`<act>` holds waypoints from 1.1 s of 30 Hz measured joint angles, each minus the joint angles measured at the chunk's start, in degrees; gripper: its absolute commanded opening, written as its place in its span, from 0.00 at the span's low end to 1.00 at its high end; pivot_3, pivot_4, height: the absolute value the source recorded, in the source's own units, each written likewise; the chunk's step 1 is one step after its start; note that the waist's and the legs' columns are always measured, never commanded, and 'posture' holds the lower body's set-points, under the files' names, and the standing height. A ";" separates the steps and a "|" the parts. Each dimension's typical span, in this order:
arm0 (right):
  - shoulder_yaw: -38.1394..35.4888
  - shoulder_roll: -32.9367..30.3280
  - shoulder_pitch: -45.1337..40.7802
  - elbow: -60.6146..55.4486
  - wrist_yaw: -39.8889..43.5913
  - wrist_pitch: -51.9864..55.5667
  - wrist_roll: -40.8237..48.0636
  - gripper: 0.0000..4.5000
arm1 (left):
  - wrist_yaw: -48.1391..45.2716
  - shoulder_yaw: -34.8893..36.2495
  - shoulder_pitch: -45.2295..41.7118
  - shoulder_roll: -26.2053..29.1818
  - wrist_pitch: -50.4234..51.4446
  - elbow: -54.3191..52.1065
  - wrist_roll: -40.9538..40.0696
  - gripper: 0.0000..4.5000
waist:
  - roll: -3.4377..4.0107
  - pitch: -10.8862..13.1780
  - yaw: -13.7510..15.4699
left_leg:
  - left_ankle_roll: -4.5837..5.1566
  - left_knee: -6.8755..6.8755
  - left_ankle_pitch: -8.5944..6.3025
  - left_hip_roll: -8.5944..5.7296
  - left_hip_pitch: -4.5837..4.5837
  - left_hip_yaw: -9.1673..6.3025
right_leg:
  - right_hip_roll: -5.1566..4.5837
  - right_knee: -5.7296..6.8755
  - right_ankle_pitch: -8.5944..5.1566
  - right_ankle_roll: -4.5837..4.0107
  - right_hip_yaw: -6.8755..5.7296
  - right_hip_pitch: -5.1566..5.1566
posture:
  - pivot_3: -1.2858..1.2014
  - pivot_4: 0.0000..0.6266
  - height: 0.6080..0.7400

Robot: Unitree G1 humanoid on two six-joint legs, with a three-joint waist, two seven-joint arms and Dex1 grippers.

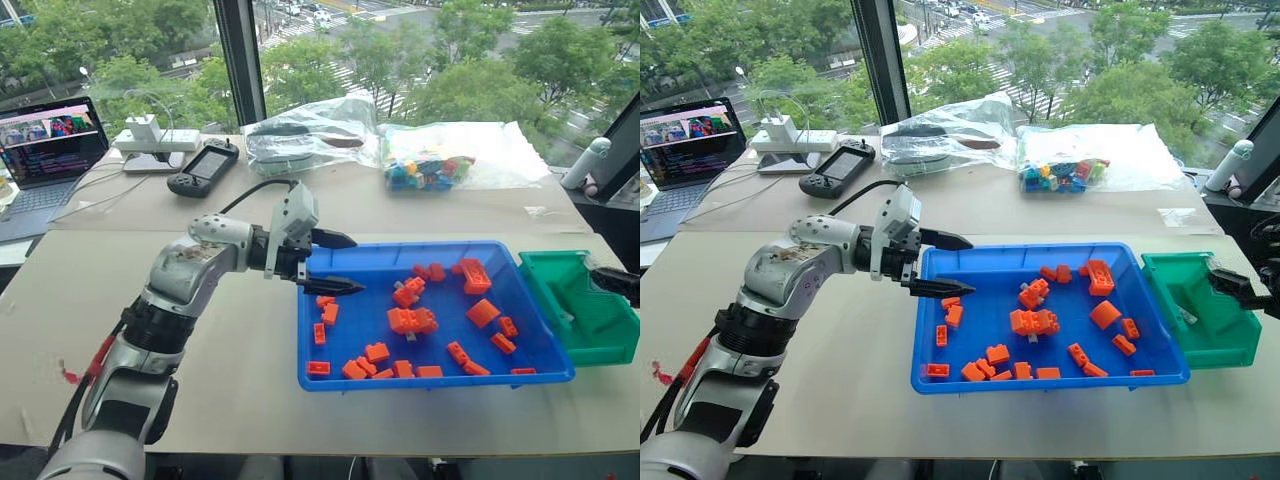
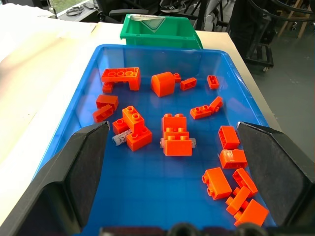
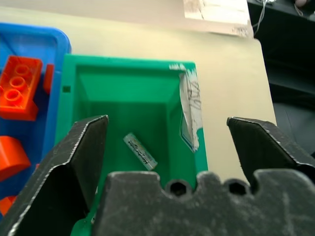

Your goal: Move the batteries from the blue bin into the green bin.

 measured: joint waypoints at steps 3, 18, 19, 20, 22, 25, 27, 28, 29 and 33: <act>2.20 0.00 -2.96 -6.56 3.63 0.00 6.34 0.99 | 0.00 -0.01 0.00 0.14 0.03 -0.01 0.00 1.00 | 0.00 0.00 -0.13 | 0.00 0.00 0.00 0.03 0.00 -0.05 | 0.04 0.00 0.00 0.00 -0.03 0.01 | 0.52 0.24 0.94; 29.35 0.03 0.77 -10.36 15.73 -21.89 11.64 0.99 | -0.01 -0.12 -0.01 1.92 -0.10 0.80 1.69 1.00 | -0.02 0.01 0.30 | 0.00 0.05 0.00 -0.03 -0.06 -0.12 | -0.02 -0.03 0.00 0.00 -0.11 0.00 | 0.52 0.24 0.94; 31.29 -0.03 0.07 -8.84 16.80 -24.52 10.35 0.99 | 0.04 -0.12 0.00 1.96 -0.13 1.10 1.90 1.00 | -0.02 0.01 0.24 | 0.00 0.05 0.00 -0.02 -0.06 -0.12 | -0.01 -0.02 0.00 0.00 -0.11 0.00 | 0.52 0.24 0.94; 32.94 -0.24 -0.42 -7.87 17.80 -26.90 9.21 0.99 | 0.09 -0.12 0.00 1.97 -0.15 1.33 2.15 1.00 | -0.02 0.01 0.18 | 0.00 0.05 0.00 -0.01 -0.06 -0.12 | 0.01 -0.02 0.00 0.00 -0.11 -0.01 | 0.52 0.24 0.94; 36.20 -0.32 -1.37 -5.76 20.21 -31.58 7.08 0.99 | 0.24 -0.12 0.02 2.04 -0.22 1.47 2.41 1.00 | -0.02 0.01 0.16 | 0.00 0.06 0.00 0.01 -0.05 -0.12 | 0.02 -0.03 0.00 0.00 -0.11 0.00 | 0.52 0.24 0.94; 41.35 0.20 -2.79 -1.22 23.77 -38.28 3.69 0.99 | 0.42 -0.11 0.21 2.39 -0.23 1.32 2.57 1.00 | -0.02 0.01 0.18 | 0.00 0.08 0.00 0.00 -0.05 -0.12 | 0.00 -0.02 0.00 0.00 -0.11 0.00 | 0.52 0.24 0.94; 42.75 1.50 -3.77 1.43 24.46 -40.51 2.22 0.99 | 0.62 -0.07 0.72 2.90 -0.23 1.05 2.80 1.00 | -0.03 0.01 0.19 | 0.00 0.08 0.00 0.01 -0.05 -0.13 | 0.01 -0.01 0.00 0.00 -0.11 0.00 | 0.52 0.24 0.94; 43.24 2.39 -4.59 2.61 24.53 -41.28 1.76 0.99 | 0.80 -0.07 0.97 3.02 -0.20 0.96 2.98 1.00 | -0.02 0.01 0.15 | 0.00 0.08 0.00 0.01 -0.05 -0.12 | 0.01 -0.02 0.00 0.00 -0.11 -0.01 | 0.52 0.24 0.94; 43.57 2.91 -4.96 3.17 24.58 -41.86 1.45 0.99 | 0.92 -0.07 1.09 3.02 -0.19 0.79 2.99 1.00 | -0.03 0.01 0.16 | 0.00 0.08 0.00 0.02 -0.05 -0.13 | 0.02 -0.01 0.00 0.00 -0.11 -0.01 | 0.52 0.24 0.94; 45.42 4.49 -5.85 5.41 25.37 -45.26 -0.91 0.99 | 1.31 -0.07 1.49 3.28 -0.16 -0.06 3.00 1.00 | -0.02 0.01 0.25 | 0.00 0.09 0.00 0.01 -0.05 -0.14 | 0.00 0.00 0.00 0.00 -0.11 0.00 | 0.52 0.24 0.94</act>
